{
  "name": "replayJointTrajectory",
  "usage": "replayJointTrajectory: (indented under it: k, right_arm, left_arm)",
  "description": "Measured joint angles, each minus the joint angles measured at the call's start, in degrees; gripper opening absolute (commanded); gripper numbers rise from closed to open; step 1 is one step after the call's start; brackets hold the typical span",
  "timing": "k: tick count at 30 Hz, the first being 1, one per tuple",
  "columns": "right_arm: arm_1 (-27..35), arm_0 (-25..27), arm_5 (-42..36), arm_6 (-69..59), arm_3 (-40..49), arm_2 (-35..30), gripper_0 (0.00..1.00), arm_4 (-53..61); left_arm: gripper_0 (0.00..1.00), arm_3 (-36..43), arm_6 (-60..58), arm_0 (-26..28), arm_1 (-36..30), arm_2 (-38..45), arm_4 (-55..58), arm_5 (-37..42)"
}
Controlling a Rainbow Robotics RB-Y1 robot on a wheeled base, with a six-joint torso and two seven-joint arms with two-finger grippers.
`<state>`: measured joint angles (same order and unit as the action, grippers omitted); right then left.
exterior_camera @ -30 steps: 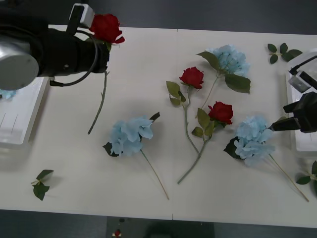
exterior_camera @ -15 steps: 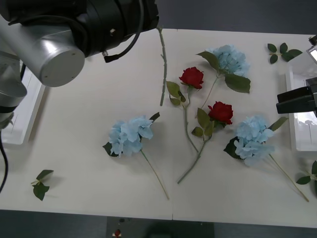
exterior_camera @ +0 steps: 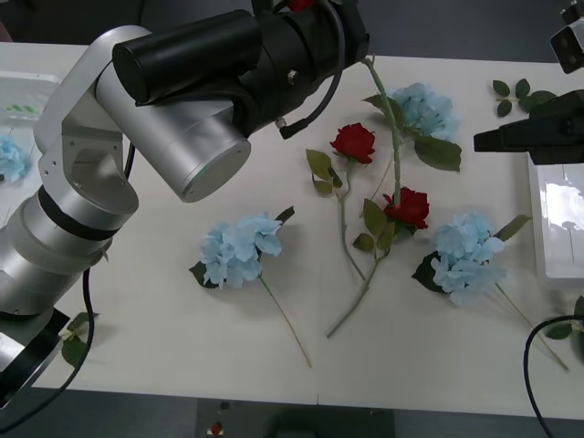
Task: Put the red flowers into the right box and the blue flowers into the left box
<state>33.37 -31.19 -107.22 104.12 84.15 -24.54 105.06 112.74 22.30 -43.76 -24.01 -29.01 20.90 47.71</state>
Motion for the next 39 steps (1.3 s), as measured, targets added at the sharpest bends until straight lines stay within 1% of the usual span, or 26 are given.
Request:
replayJointTrajectory:
  k: [12,14,22,28,29,33,34,35,36,37,38,39]
  right_arm:
    - [-4.3,-2.8,1.5,-0.7,0.0,0.0,0.94,-1.3]
    - [-4.8,-3.2,2.7,-0.9,0.0,0.4,0.93,-1.3]
    - [-5.0,-3.4,8.5,-2.6,0.0,6.9,0.94,-1.3]
    - [-5.3,-3.5,12.1,-2.6,0.0,9.8,0.94,-1.3]
    - [-5.5,-3.5,12.8,-2.6,0.0,10.2,0.91,-1.3]
    - [-6.4,-3.7,14.0,-2.6,0.0,11.2,0.67,-1.3]
    - [-6.6,-3.8,14.0,-2.6,0.0,11.4,0.45,-1.3]
    - [-6.7,-3.8,14.0,-2.6,0.0,11.5,0.29,-1.3]
    - [-6.7,-3.9,14.0,-2.6,0.0,11.6,0.21,-1.3]
    - [-6.7,-3.9,14.0,-2.6,0.0,11.7,0.04,-1.3]
    - [-6.7,-4.0,14.0,-2.6,0.0,11.8,0.01,-1.3]
    - [-6.7,-4.0,14.3,-2.6,0.0,11.9,0.00,-1.3]
  left_arm:
    - [0.00,0.0,-0.4,0.0,0.3,-0.3,0.0,0.0]
    - [0.00,0.0,-0.6,0.0,0.3,-0.3,0.0,0.0]
    - [0.00,0.0,-3.6,0.0,0.3,-0.3,0.0,0.0]
    - [0.00,0.0,-4.1,0.0,0.3,-0.3,0.0,0.0]
    - [0.00,0.0,-4.2,0.0,0.3,-0.3,0.0,0.0]
    - [0.00,0.0,-4.7,0.0,0.3,-0.3,0.0,0.0]
    - [0.00,0.0,-4.9,0.0,0.3,-0.3,0.0,0.0]
    - [0.00,0.0,-5.0,0.0,0.3,-0.3,0.0,0.0]
    - [0.00,0.0,-5.1,0.0,0.3,-0.3,0.0,0.0]
    - [0.00,0.0,-5.3,0.0,0.3,-0.3,0.0,0.0]
    - [0.00,0.0,-5.5,0.0,0.3,-0.3,0.0,0.0]
    - [0.00,0.0,-5.8,0.0,0.3,-0.3,0.0,0.0]
